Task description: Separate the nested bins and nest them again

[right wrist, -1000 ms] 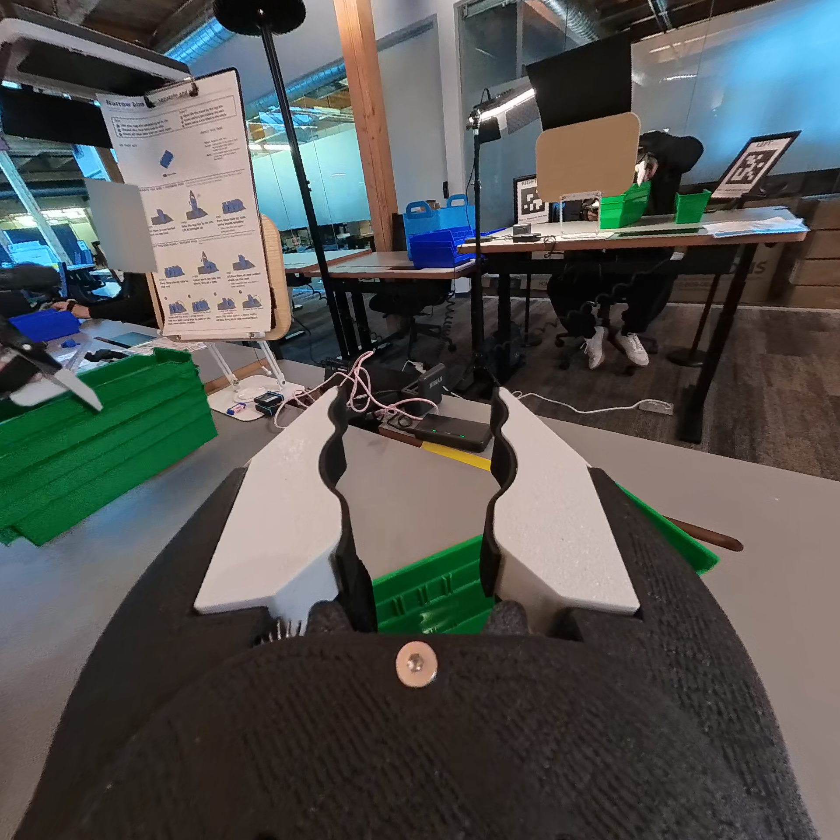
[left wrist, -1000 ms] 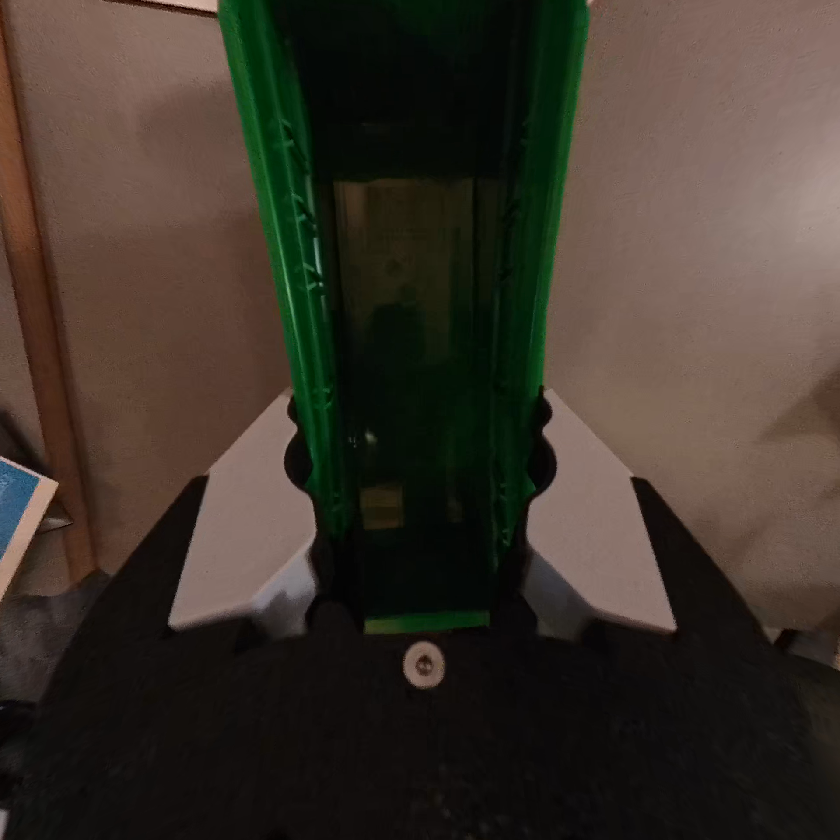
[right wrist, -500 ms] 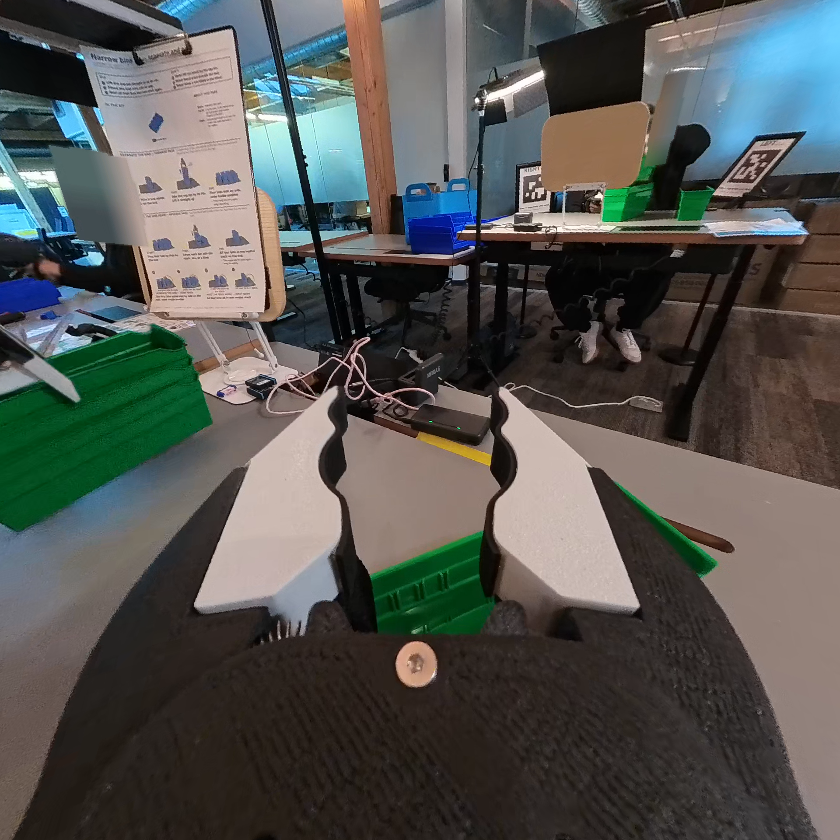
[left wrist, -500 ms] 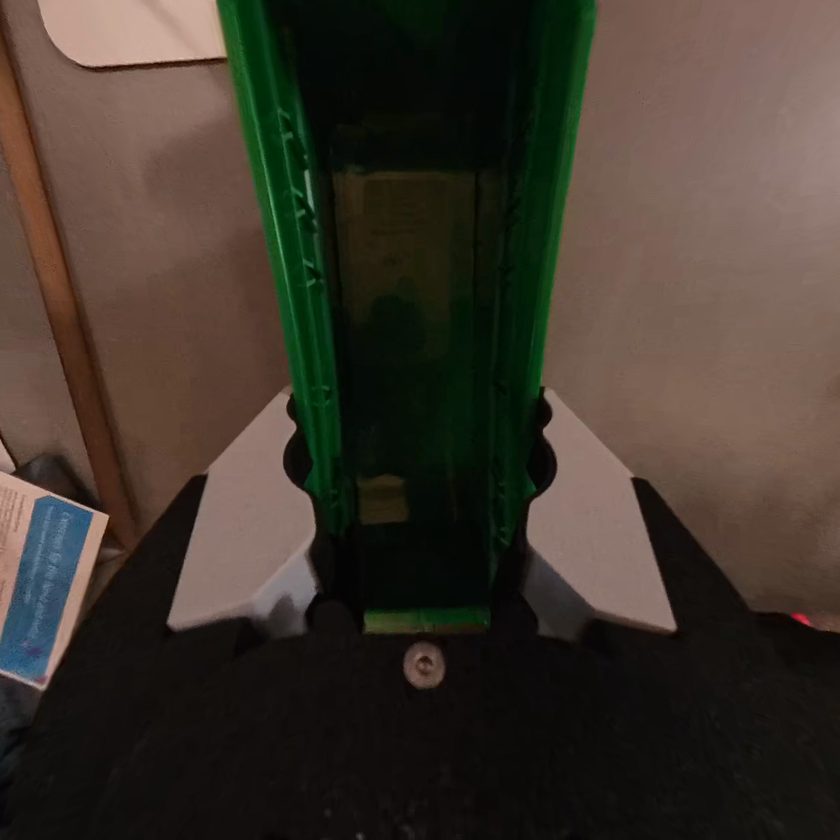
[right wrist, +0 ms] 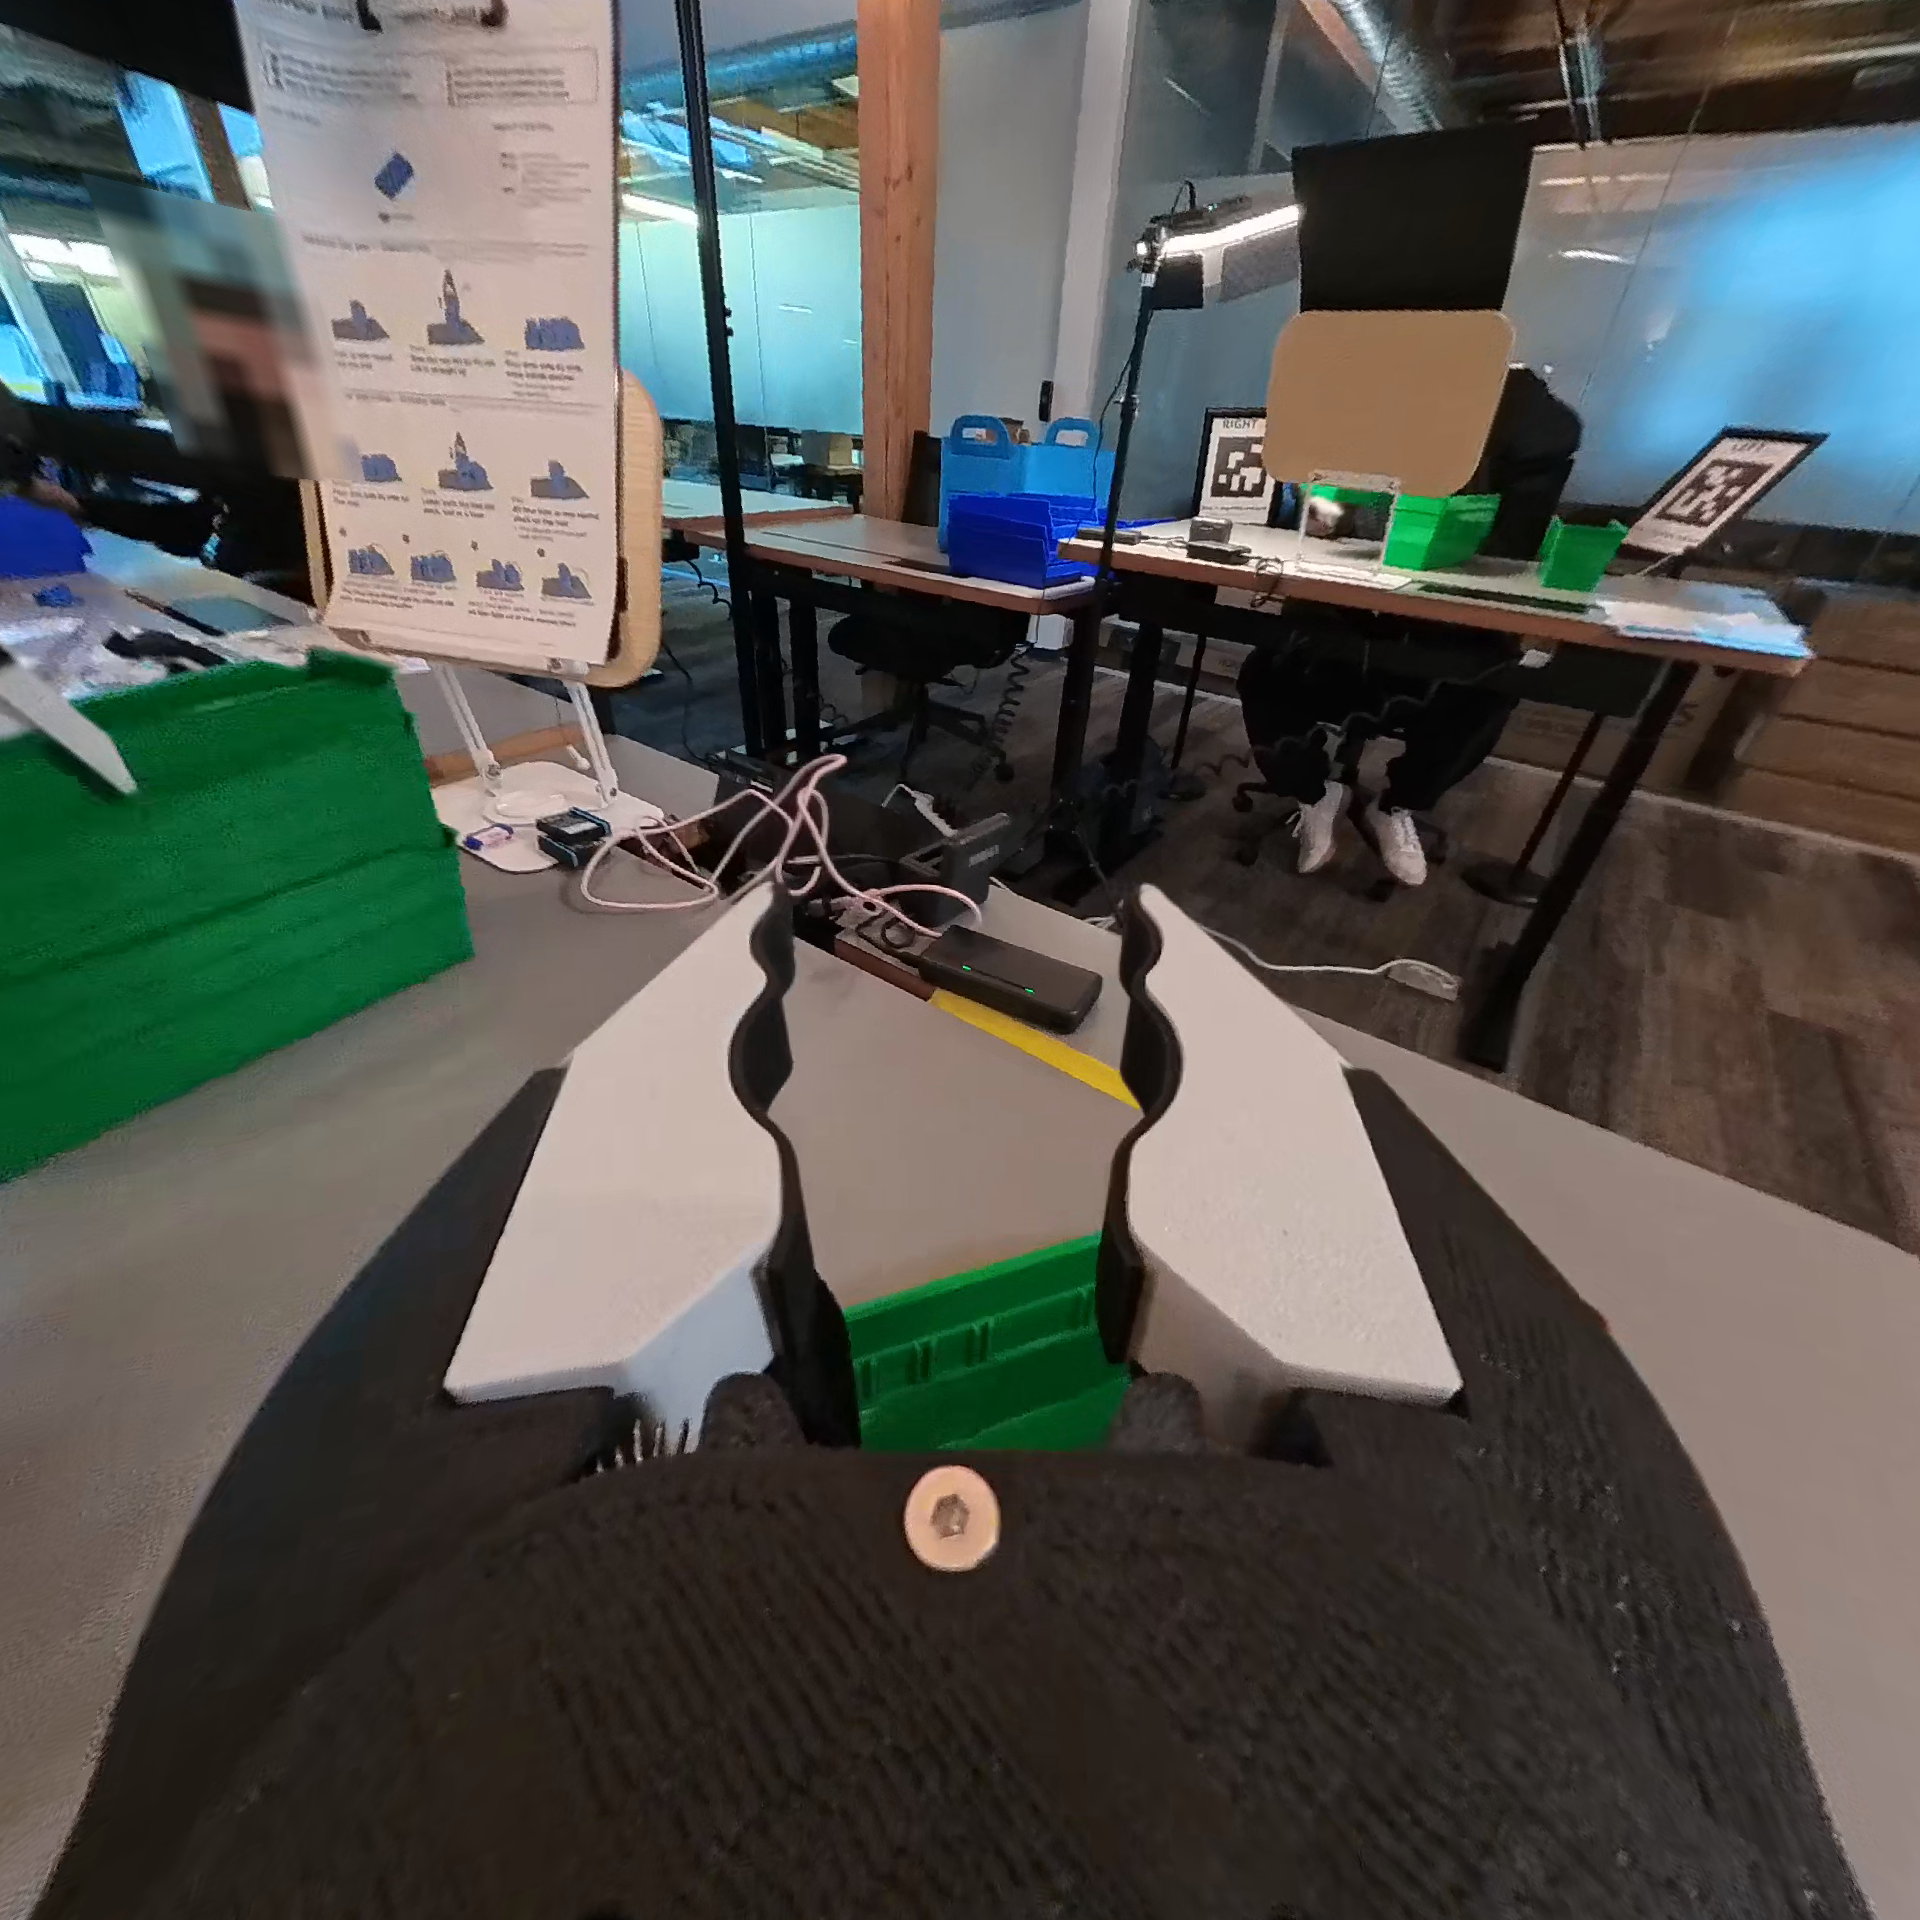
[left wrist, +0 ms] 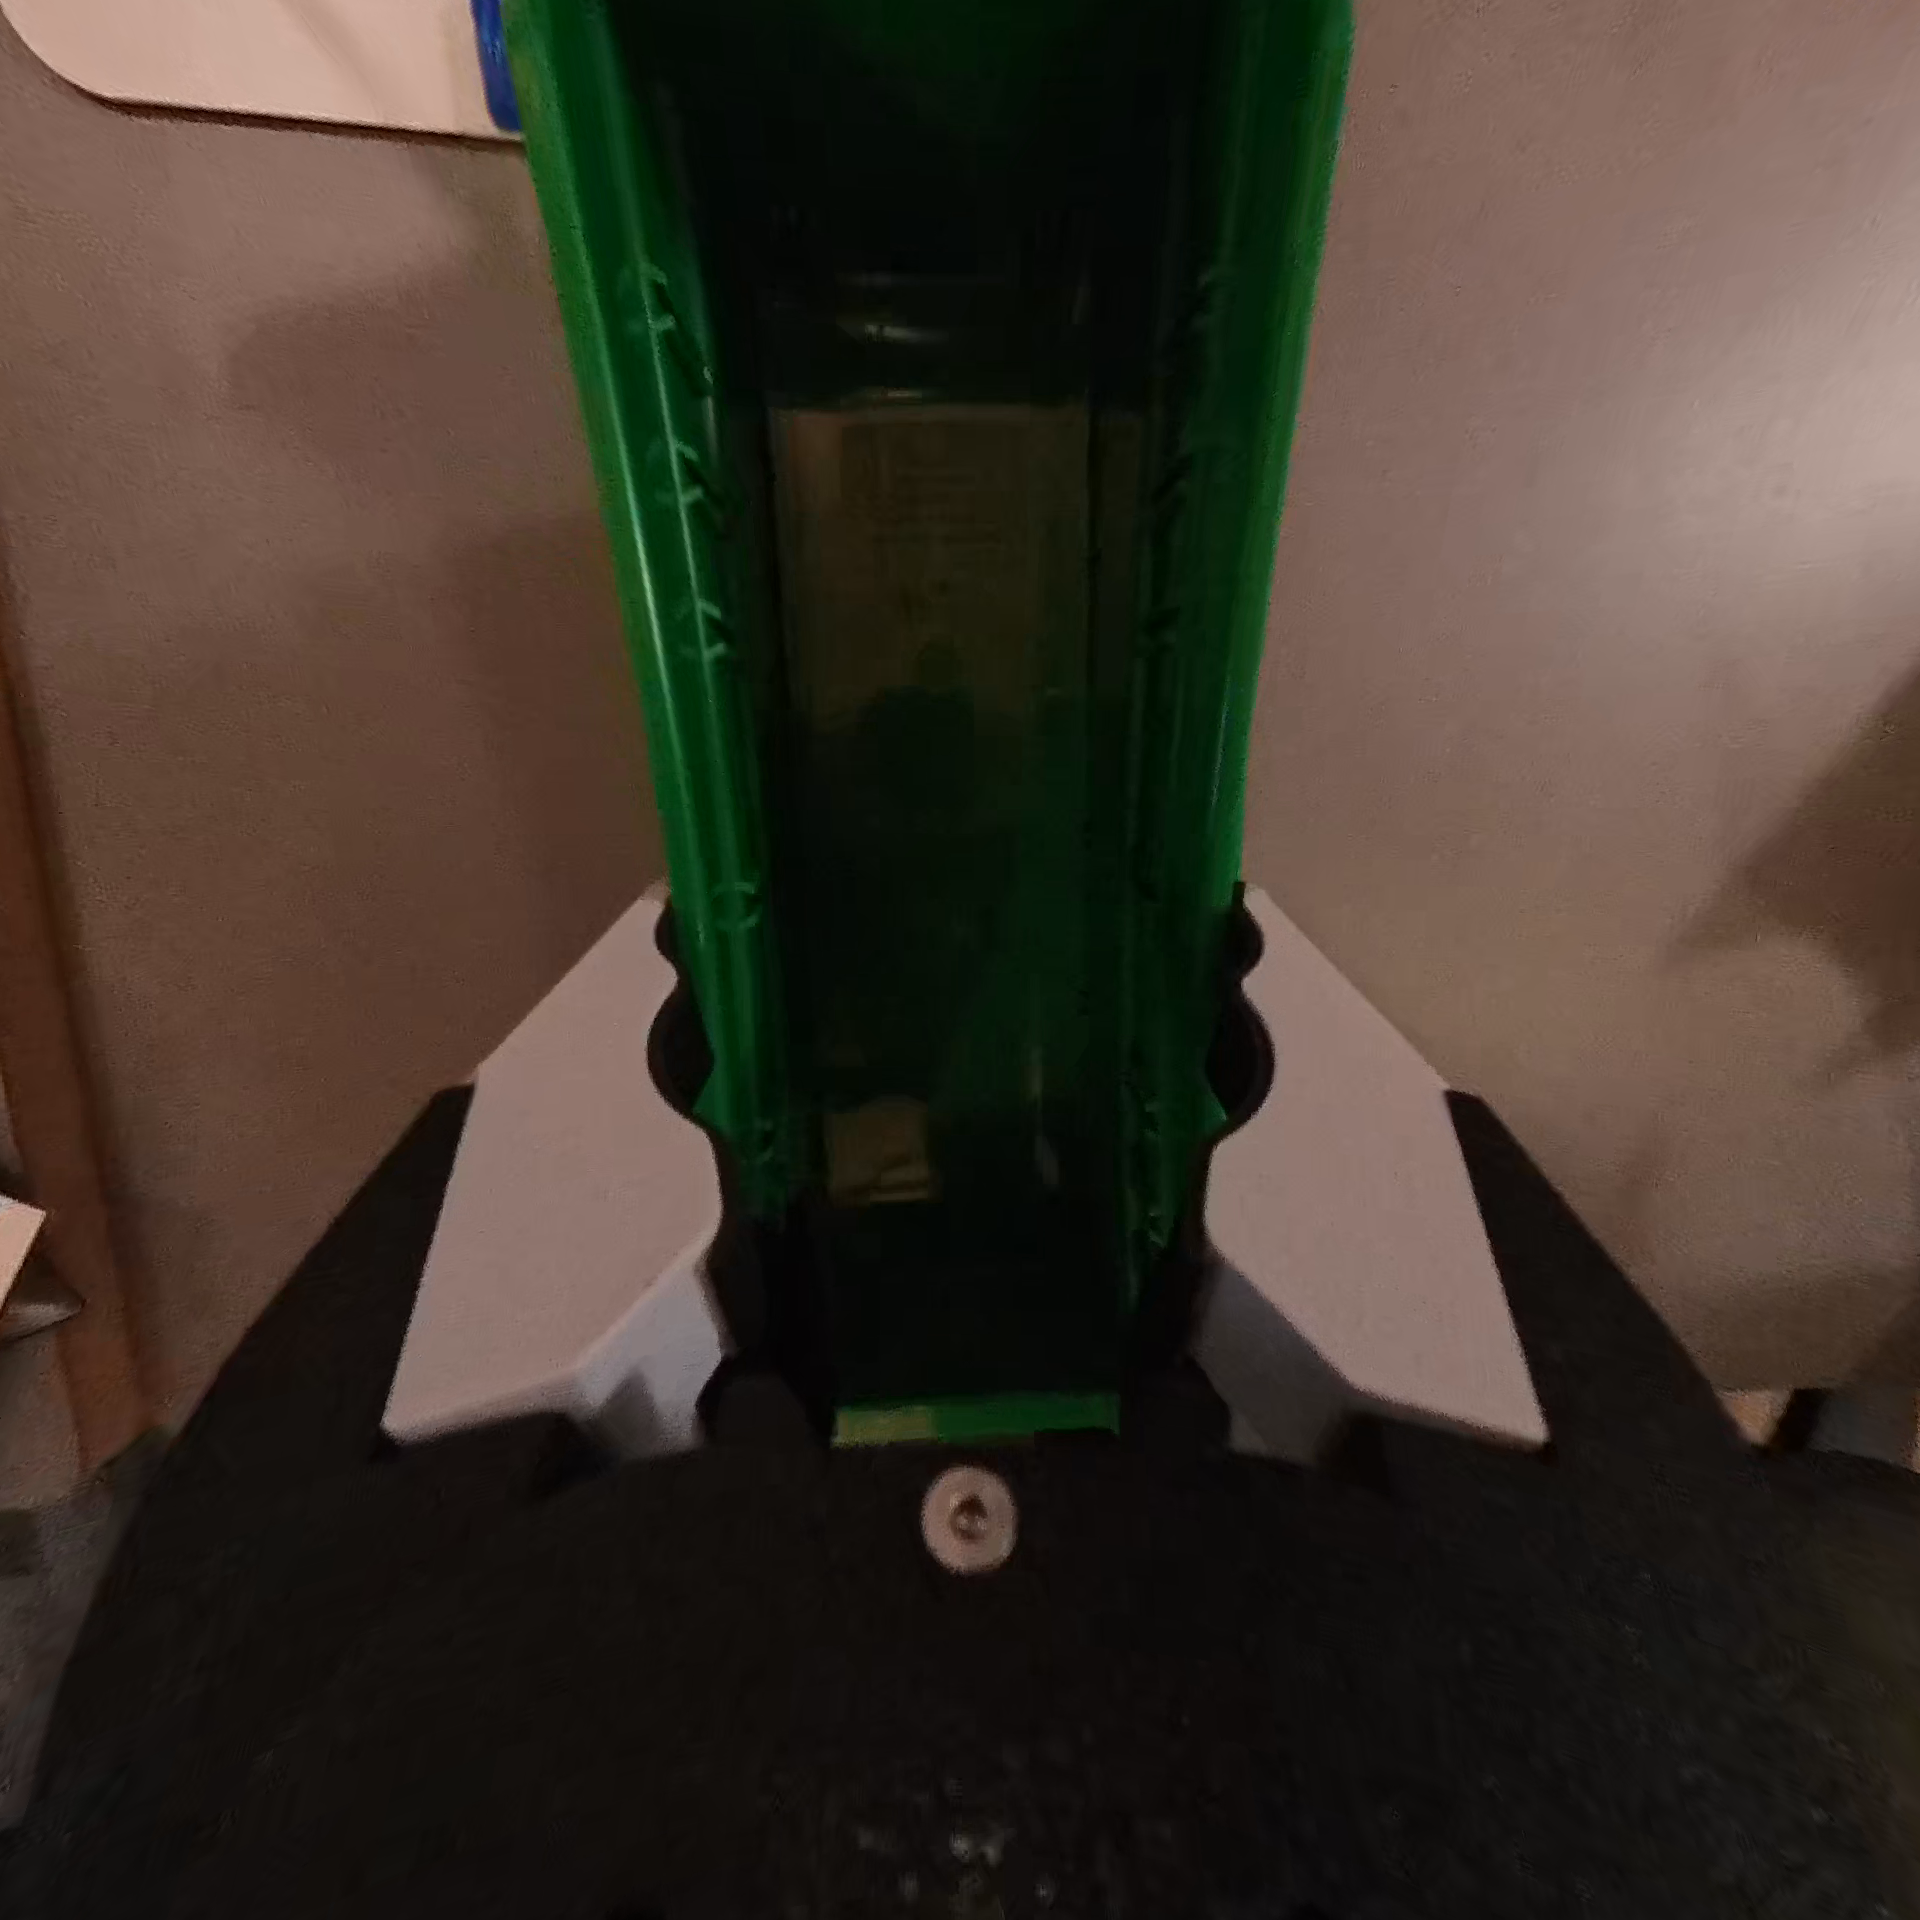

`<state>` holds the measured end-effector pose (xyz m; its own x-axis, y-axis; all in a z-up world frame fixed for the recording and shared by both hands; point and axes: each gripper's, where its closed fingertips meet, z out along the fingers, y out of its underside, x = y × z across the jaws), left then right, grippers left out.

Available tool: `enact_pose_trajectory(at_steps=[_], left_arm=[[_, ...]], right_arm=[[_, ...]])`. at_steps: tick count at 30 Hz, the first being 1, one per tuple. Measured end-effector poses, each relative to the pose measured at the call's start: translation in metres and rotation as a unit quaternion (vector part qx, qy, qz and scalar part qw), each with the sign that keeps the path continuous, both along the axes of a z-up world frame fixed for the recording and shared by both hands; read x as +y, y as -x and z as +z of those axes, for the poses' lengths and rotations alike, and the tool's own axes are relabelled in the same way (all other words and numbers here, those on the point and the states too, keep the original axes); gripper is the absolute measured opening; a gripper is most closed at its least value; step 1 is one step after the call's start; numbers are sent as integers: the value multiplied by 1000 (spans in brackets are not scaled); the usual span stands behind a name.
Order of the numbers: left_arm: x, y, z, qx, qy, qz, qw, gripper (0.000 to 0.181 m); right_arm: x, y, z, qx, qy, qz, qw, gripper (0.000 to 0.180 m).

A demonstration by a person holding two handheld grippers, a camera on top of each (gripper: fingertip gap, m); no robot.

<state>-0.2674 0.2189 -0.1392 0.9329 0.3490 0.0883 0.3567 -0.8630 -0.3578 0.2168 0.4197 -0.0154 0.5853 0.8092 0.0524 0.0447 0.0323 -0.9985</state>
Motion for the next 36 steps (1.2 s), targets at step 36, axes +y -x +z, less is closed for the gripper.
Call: enact_pose_trajectory(at_steps=[36], left_arm=[[-10, 0, 43, -5, -23, -2, 1000, 98]], right_arm=[[-12, 11, 11, -35, -101, 3, 994, 60]])
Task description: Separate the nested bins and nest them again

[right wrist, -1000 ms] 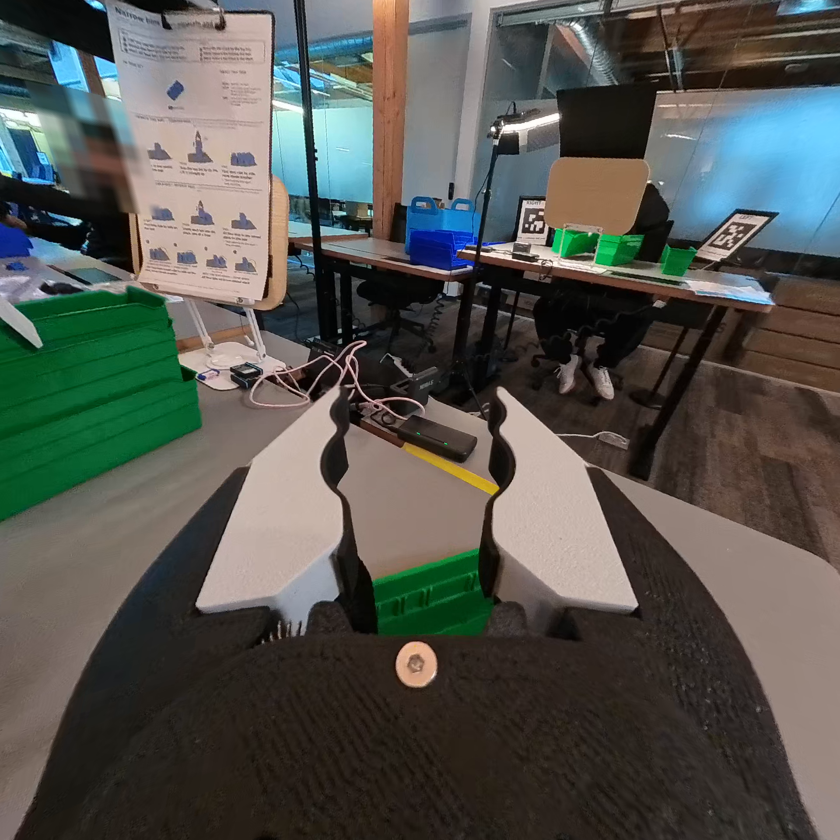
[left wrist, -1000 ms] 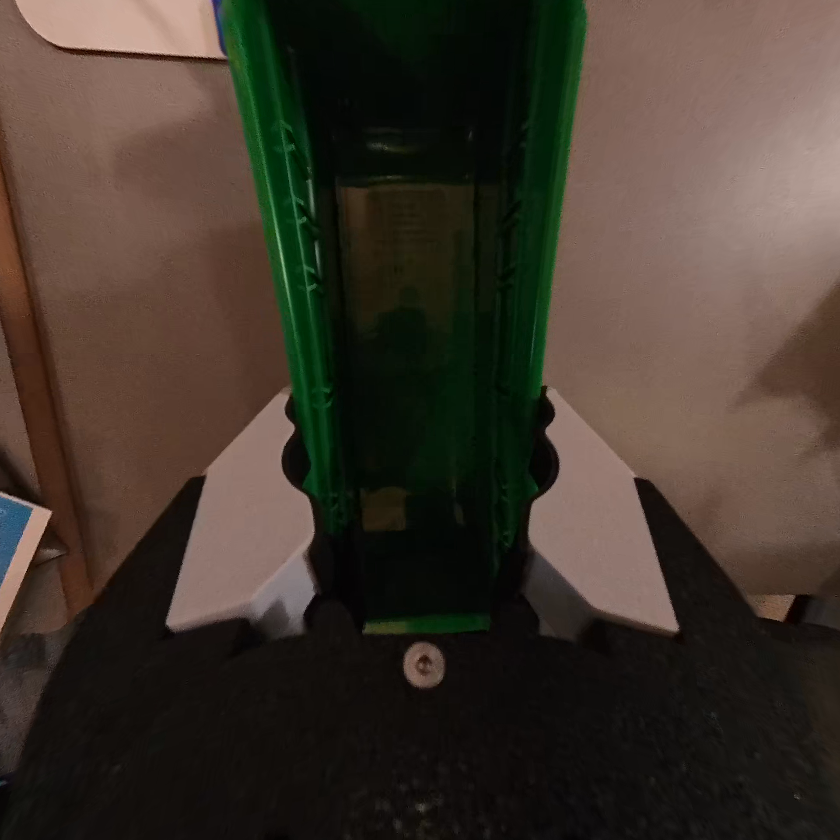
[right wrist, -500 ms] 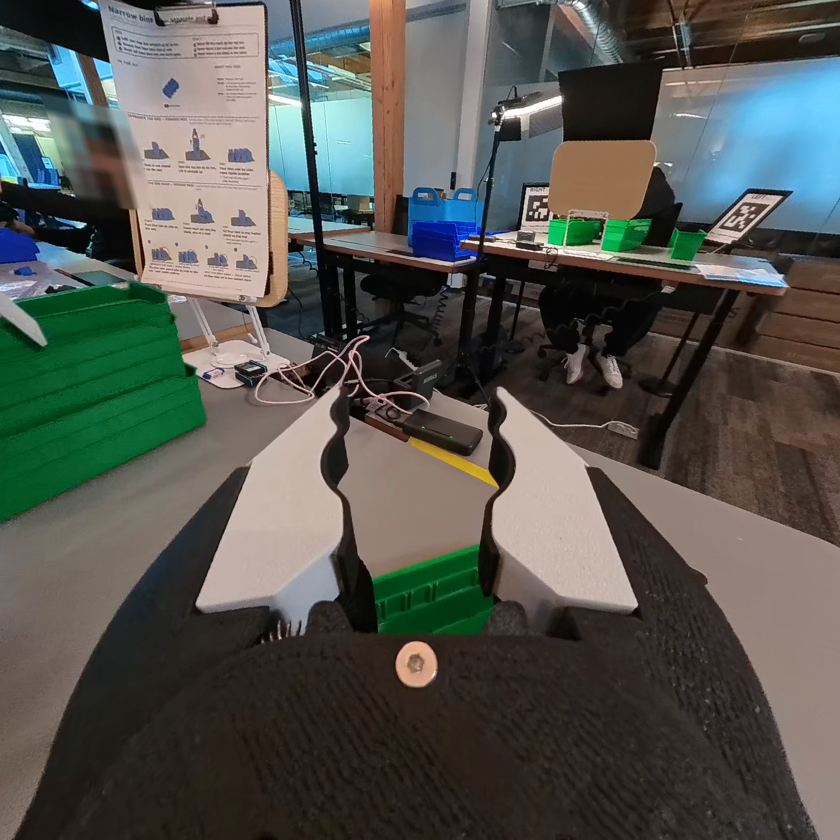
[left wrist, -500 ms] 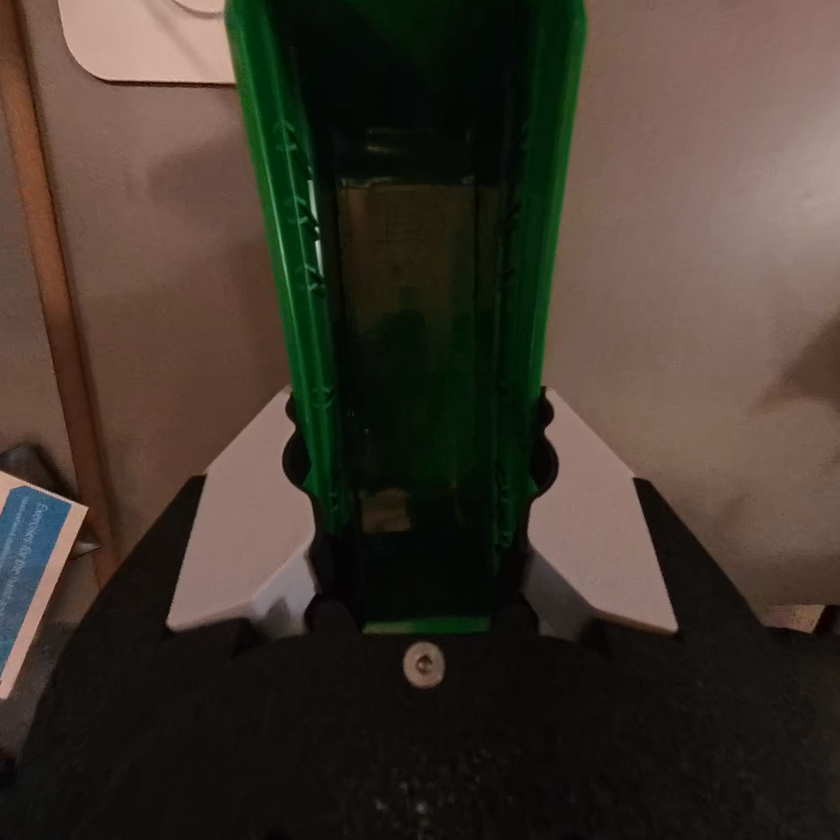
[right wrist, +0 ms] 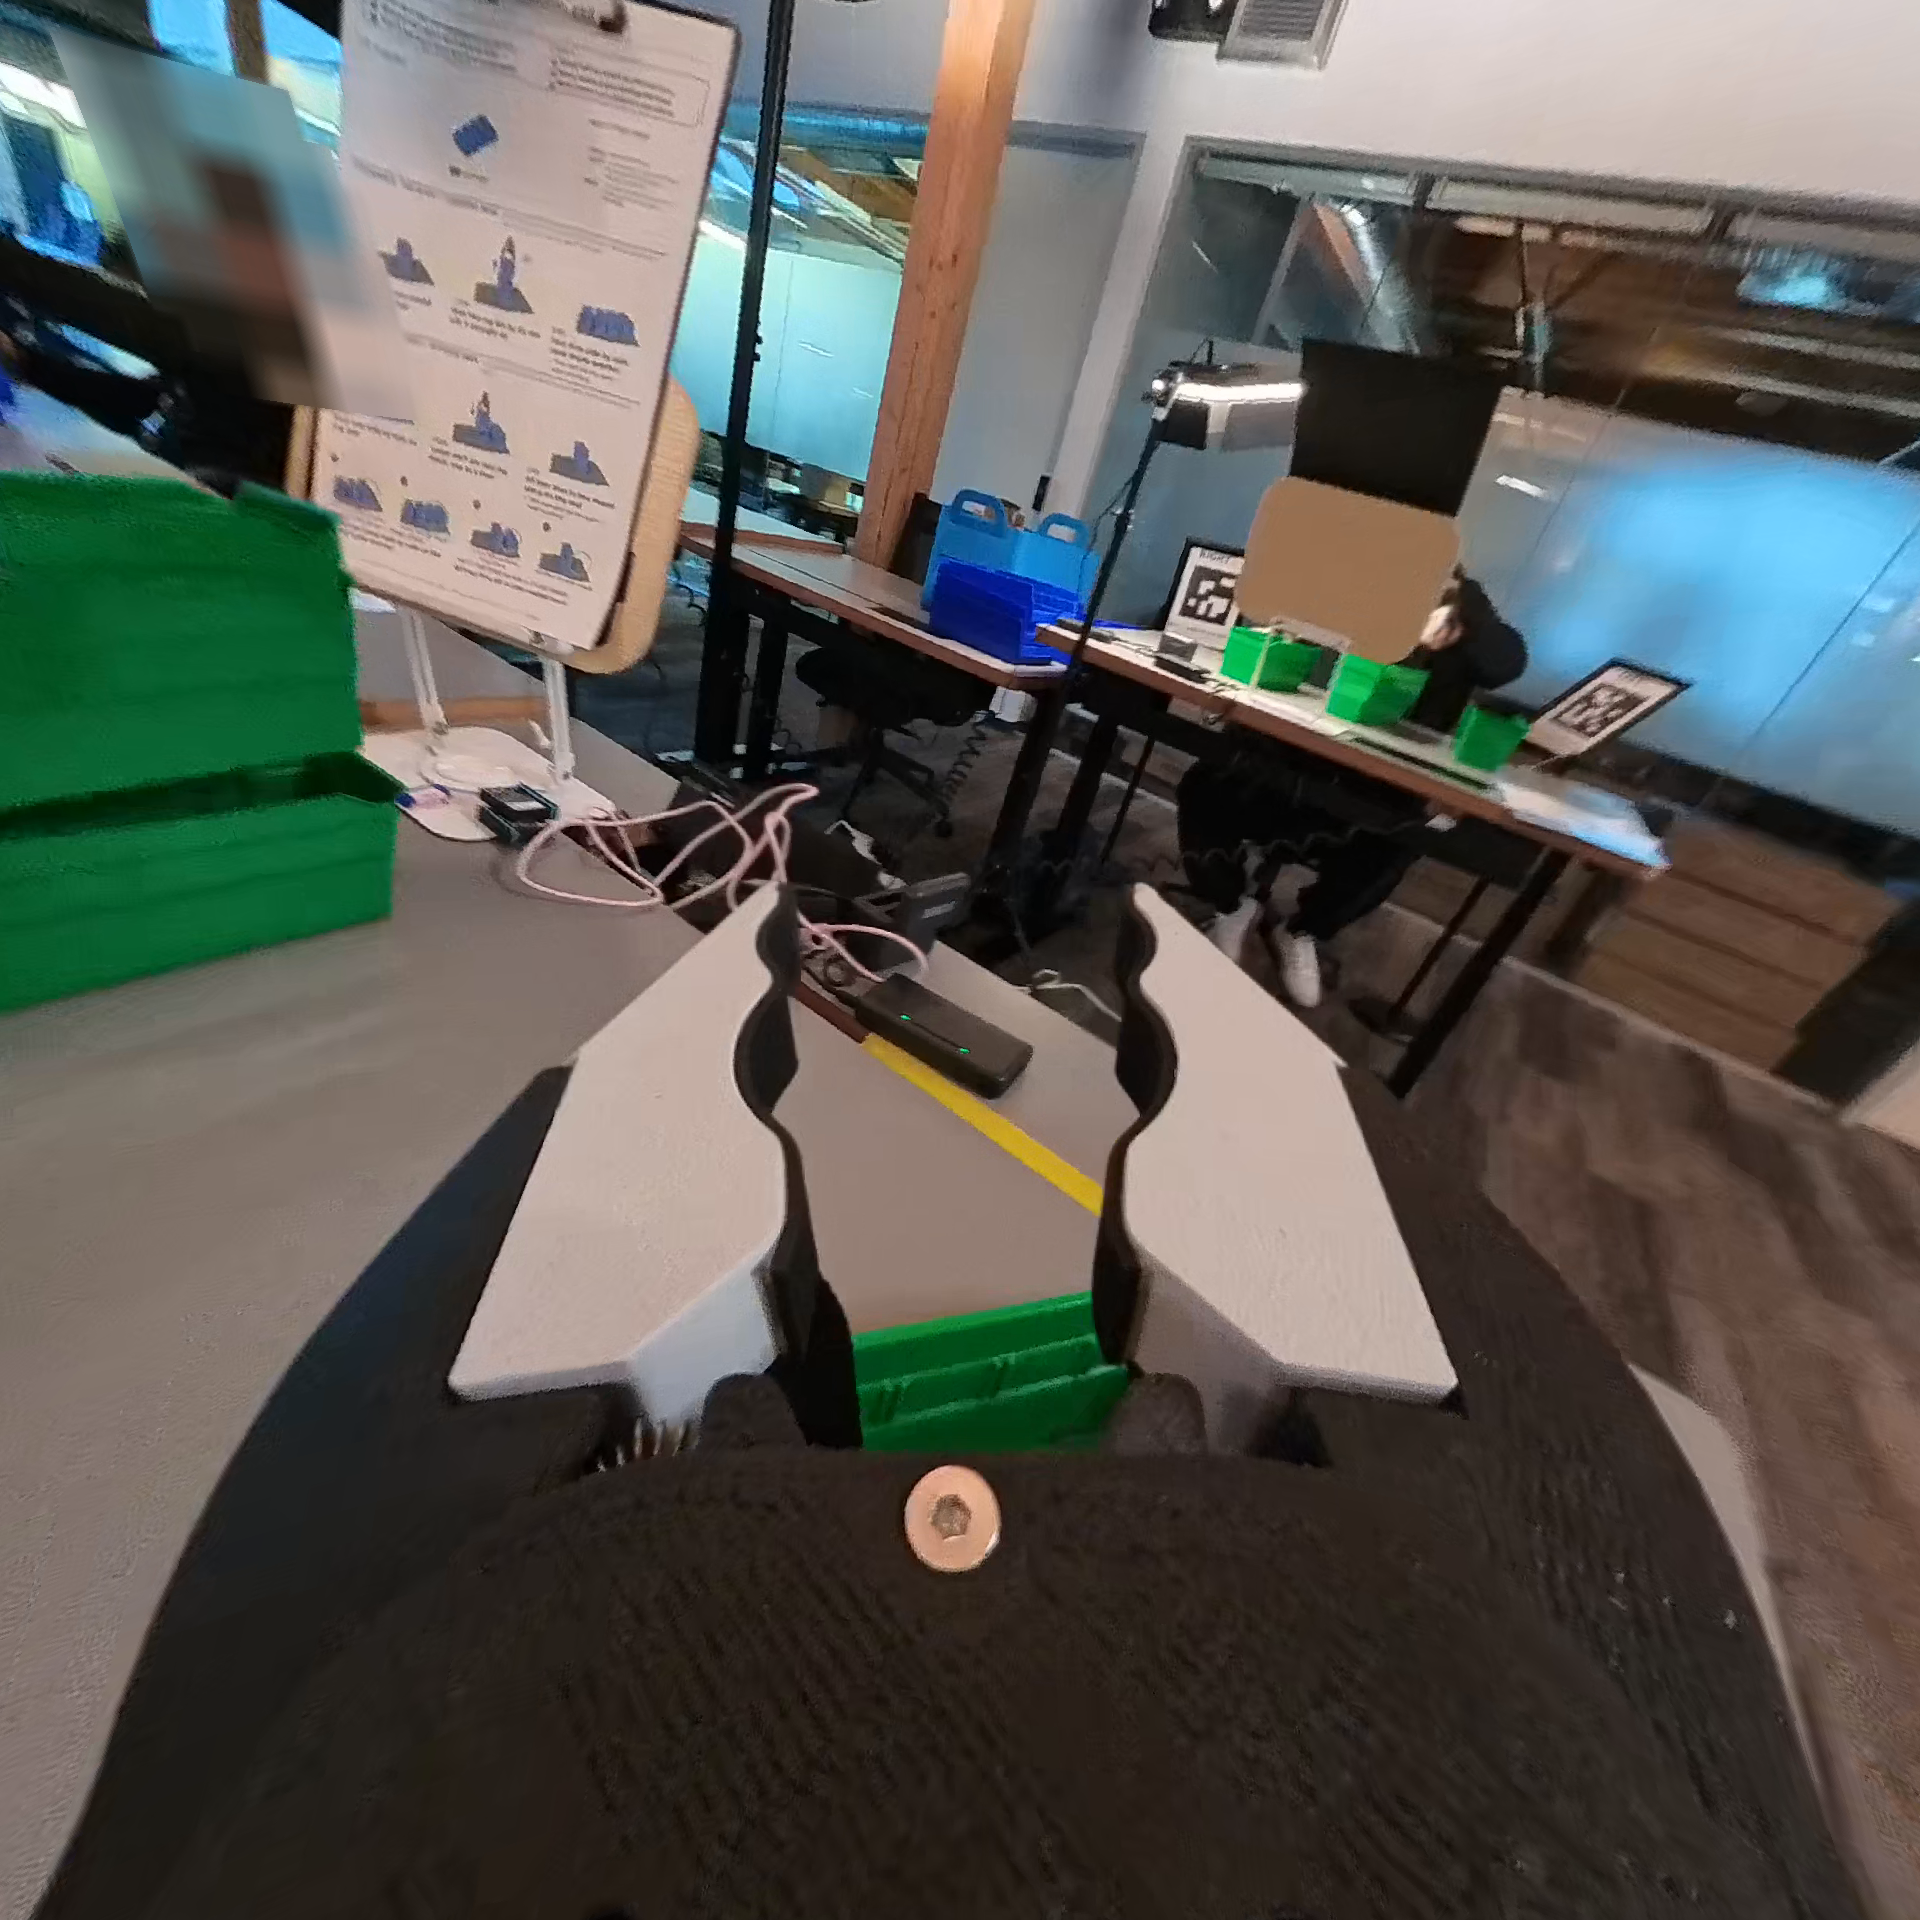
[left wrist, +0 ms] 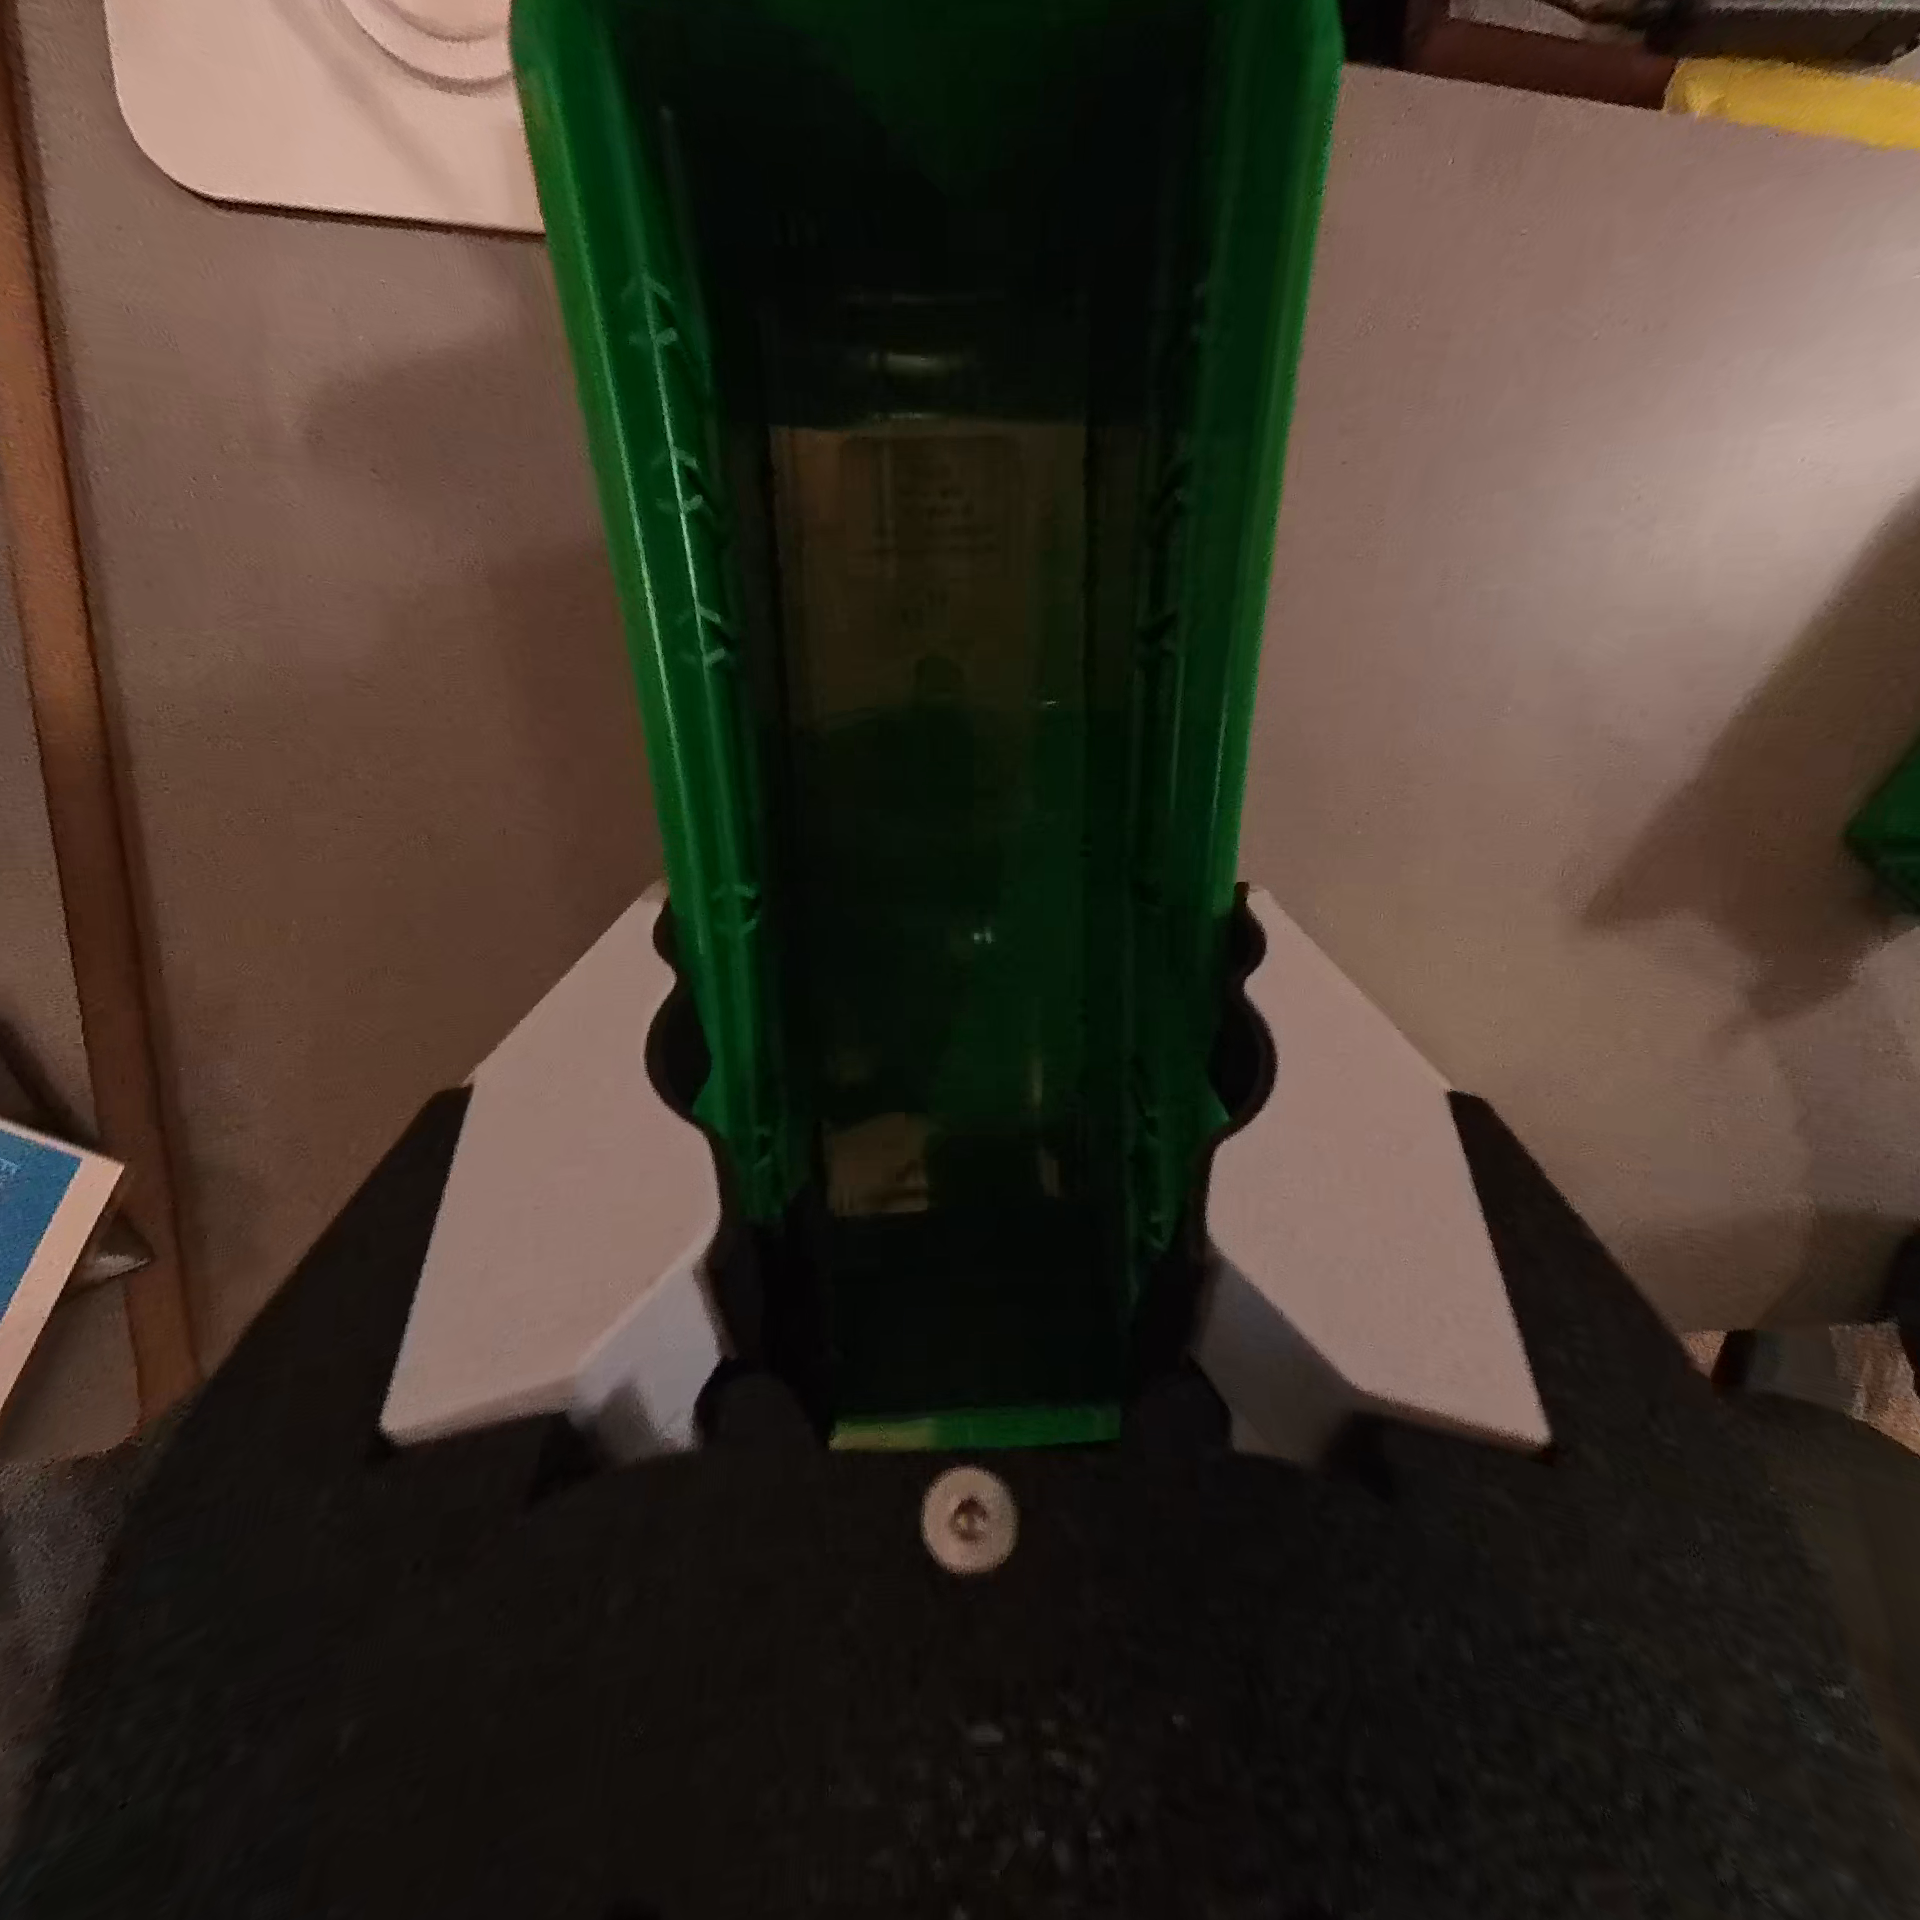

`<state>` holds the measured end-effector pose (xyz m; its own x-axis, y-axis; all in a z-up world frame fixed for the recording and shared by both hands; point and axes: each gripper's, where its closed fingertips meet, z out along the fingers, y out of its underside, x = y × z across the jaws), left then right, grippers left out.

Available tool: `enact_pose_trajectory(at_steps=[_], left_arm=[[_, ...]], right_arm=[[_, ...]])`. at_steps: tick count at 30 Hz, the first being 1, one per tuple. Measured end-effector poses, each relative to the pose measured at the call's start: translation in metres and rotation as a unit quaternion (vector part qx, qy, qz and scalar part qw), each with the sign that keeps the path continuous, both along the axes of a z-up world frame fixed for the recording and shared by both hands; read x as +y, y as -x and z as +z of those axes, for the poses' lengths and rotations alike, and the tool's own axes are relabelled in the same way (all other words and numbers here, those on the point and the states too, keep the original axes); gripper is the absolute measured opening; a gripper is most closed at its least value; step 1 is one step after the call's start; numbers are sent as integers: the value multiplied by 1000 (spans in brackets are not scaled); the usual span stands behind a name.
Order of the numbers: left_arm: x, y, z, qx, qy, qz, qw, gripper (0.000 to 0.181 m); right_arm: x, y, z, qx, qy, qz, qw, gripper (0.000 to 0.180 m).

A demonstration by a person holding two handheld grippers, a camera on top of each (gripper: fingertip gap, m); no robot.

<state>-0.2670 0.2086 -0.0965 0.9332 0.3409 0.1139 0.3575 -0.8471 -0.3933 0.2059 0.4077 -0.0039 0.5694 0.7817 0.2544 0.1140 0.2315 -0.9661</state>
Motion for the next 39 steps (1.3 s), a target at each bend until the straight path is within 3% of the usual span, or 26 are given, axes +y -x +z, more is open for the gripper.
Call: enact_pose_trajectory(at_steps=[12, 26, 34, 39], left_arm=[[-15, 2, 25, 12, -20, -14, 1000, 98], [-6, -4, -7, 35, 9, -20, 999, 101], [12, -3, -6, 40, 7, -17, 999, 100], [26, -11, 24, 84, -22, -27, 996, 101]], right_arm=[[-4, 12, -1, -39, -51, -16, 998, 60], [-5, 16, -7, -59, -50, -18, 997, 60], [-5, 18, -9, -63, -47, -18, 997, 60], [2, 7, -7, -61, -49, -38, 996, 60]])
